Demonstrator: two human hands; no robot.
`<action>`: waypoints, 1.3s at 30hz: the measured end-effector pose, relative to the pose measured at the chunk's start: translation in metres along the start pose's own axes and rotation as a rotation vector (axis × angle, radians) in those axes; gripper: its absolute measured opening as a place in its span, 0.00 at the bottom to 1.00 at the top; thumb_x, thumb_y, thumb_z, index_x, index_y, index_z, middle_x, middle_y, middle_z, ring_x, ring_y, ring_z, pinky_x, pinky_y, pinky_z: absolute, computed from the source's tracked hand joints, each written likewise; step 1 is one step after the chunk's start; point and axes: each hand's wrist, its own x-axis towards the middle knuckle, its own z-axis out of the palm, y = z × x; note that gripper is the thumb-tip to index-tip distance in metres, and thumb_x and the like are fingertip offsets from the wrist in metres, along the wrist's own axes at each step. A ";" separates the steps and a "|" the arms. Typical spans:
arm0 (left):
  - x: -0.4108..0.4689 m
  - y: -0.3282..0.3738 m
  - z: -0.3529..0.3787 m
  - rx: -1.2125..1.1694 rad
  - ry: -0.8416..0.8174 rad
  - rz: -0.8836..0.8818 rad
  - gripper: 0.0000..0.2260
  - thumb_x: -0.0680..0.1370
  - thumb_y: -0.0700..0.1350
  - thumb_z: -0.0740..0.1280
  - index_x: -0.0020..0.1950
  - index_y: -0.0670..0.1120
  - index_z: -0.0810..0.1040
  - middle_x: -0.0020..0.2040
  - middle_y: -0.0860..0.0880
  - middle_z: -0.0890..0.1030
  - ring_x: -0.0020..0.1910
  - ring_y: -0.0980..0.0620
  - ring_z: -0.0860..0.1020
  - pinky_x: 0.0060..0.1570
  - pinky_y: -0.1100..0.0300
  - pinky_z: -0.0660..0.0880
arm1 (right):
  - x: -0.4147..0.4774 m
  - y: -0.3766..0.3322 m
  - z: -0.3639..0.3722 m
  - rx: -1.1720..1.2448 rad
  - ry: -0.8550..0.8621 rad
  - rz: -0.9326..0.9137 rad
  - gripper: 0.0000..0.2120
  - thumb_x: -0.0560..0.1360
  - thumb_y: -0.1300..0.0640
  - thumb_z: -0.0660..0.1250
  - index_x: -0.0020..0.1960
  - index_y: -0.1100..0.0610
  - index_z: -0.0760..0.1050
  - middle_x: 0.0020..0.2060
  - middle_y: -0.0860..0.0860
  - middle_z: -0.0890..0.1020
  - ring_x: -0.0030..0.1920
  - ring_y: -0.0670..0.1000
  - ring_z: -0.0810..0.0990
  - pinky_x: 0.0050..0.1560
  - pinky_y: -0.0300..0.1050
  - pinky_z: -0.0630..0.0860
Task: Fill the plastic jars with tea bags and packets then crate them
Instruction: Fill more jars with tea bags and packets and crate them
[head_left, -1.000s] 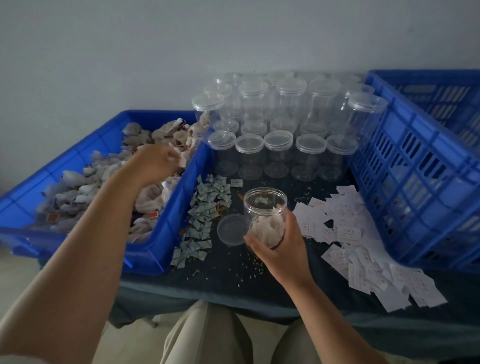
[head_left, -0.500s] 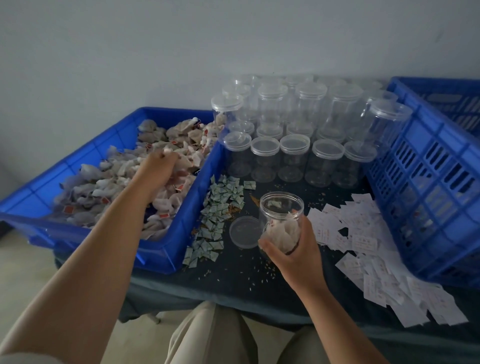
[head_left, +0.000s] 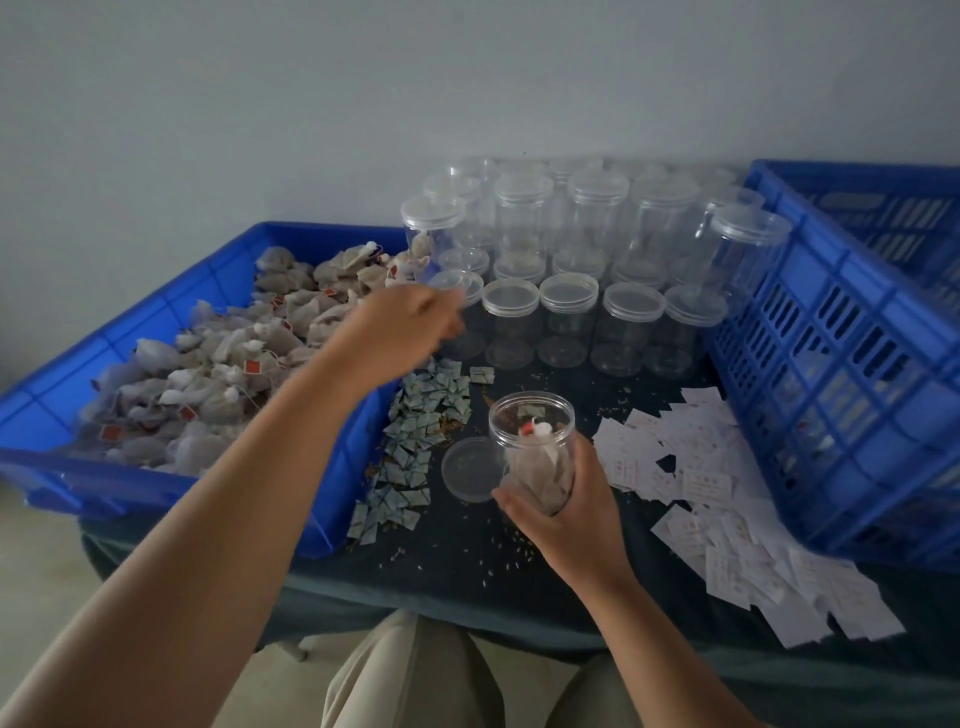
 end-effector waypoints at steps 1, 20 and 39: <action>0.007 -0.018 -0.007 0.063 0.067 -0.073 0.17 0.86 0.60 0.57 0.47 0.55 0.81 0.45 0.53 0.86 0.42 0.55 0.84 0.42 0.58 0.80 | 0.000 0.000 0.000 0.012 -0.003 0.002 0.37 0.67 0.36 0.82 0.70 0.45 0.72 0.58 0.42 0.81 0.56 0.46 0.83 0.53 0.49 0.85; 0.003 -0.115 -0.007 -0.068 0.203 -0.497 0.15 0.86 0.52 0.58 0.61 0.43 0.77 0.53 0.41 0.82 0.42 0.47 0.79 0.34 0.54 0.70 | 0.001 0.001 0.001 0.037 -0.009 -0.047 0.34 0.69 0.39 0.82 0.69 0.45 0.73 0.57 0.42 0.82 0.56 0.48 0.84 0.51 0.39 0.82; -0.045 0.027 0.050 0.077 -0.478 0.249 0.15 0.87 0.57 0.56 0.60 0.59 0.83 0.50 0.58 0.86 0.47 0.56 0.85 0.54 0.49 0.83 | 0.000 -0.005 -0.001 0.004 -0.029 -0.053 0.36 0.67 0.37 0.82 0.70 0.47 0.73 0.58 0.40 0.81 0.59 0.45 0.81 0.53 0.33 0.78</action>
